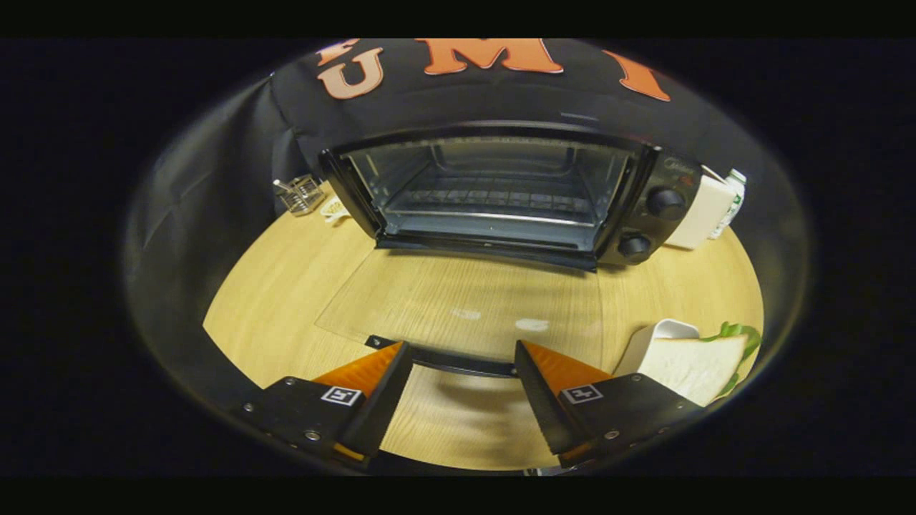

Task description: Open the toaster oven, put the food inside, and close the toaster oven door.

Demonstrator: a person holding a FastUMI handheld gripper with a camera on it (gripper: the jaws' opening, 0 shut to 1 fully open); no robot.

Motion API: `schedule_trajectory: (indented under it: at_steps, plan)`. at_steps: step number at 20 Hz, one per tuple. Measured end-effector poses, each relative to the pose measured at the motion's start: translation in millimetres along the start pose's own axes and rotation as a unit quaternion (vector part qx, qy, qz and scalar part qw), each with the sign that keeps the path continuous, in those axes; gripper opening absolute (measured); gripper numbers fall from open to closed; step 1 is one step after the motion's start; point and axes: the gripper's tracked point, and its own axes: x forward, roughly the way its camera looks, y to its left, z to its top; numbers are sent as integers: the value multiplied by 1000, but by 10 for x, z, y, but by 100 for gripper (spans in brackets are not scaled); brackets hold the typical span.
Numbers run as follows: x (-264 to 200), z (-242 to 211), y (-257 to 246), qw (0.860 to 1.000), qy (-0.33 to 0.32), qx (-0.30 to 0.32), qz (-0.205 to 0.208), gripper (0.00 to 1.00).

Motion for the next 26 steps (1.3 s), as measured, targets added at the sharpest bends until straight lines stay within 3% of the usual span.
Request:
schedule_trajectory:
  at_steps: [3, 7, 14, 18, 22, 26]
  plan:
    - [-292, 140, -268, 999, -32, -2, -19, 86]
    - [-600, 265, -820, 996, -53, 48, -51, 86]
    - [-945, 56, -1919, 985, -58, 84, -136, 87]
    - [-909, -176, -2035, 984, -27, 133, -117, 97]
    - [-790, -358, -2163, 979, -7, 167, -113, 98]
    - [-547, -601, -2143, 973, 35, 217, -76, 99]
